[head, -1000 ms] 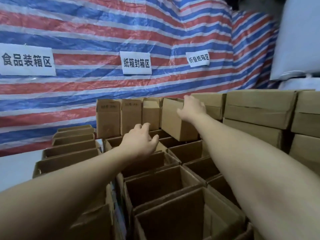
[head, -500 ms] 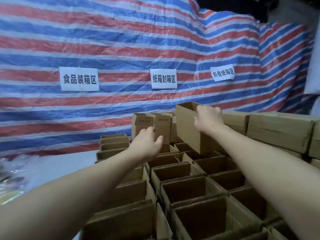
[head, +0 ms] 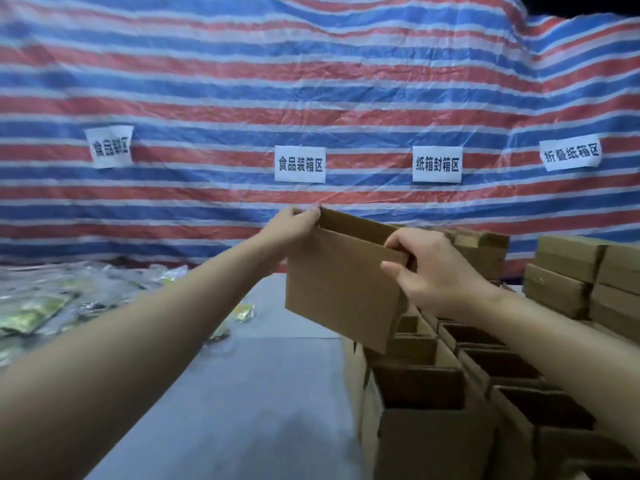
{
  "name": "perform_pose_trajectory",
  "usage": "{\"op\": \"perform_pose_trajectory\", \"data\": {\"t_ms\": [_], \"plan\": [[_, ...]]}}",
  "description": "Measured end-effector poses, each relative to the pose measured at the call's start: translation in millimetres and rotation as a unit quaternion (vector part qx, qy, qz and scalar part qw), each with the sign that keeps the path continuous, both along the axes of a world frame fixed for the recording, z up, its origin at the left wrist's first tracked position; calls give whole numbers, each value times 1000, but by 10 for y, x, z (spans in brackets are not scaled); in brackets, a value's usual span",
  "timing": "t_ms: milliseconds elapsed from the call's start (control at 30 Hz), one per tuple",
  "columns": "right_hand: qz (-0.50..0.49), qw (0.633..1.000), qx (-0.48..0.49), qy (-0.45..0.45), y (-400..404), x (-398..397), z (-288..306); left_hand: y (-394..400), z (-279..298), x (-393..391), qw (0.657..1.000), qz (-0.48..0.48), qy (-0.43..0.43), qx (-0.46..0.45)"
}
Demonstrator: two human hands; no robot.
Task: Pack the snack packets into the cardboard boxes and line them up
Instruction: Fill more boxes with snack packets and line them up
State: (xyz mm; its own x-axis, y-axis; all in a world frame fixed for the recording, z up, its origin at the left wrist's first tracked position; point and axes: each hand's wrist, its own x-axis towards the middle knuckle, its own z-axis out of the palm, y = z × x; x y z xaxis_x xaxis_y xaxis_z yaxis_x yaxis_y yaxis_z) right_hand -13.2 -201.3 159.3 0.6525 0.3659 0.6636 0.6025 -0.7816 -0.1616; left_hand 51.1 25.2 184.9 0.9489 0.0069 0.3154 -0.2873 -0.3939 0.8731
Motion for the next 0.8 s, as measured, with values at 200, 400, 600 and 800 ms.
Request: {"op": "perform_pose_trajectory", "data": {"t_ms": [200, 400, 600, 800], "plan": [[99, 994, -12, 32, 569, -486, -140, 838, -166, -640, 987, -59, 98, -113], [113, 985, -38, 123, 711, -725, -606, 1119, -874, -1140, 975, -77, 149, -149], [86, 963, -84, 241, 702, -752, -1379, 1045, -1907, -1314, 974, -14, 194, -113], [79, 941, -87, 316, 664, -719, -1782, 983, -2340, -1352, 972, -7, 208, -105]]}}
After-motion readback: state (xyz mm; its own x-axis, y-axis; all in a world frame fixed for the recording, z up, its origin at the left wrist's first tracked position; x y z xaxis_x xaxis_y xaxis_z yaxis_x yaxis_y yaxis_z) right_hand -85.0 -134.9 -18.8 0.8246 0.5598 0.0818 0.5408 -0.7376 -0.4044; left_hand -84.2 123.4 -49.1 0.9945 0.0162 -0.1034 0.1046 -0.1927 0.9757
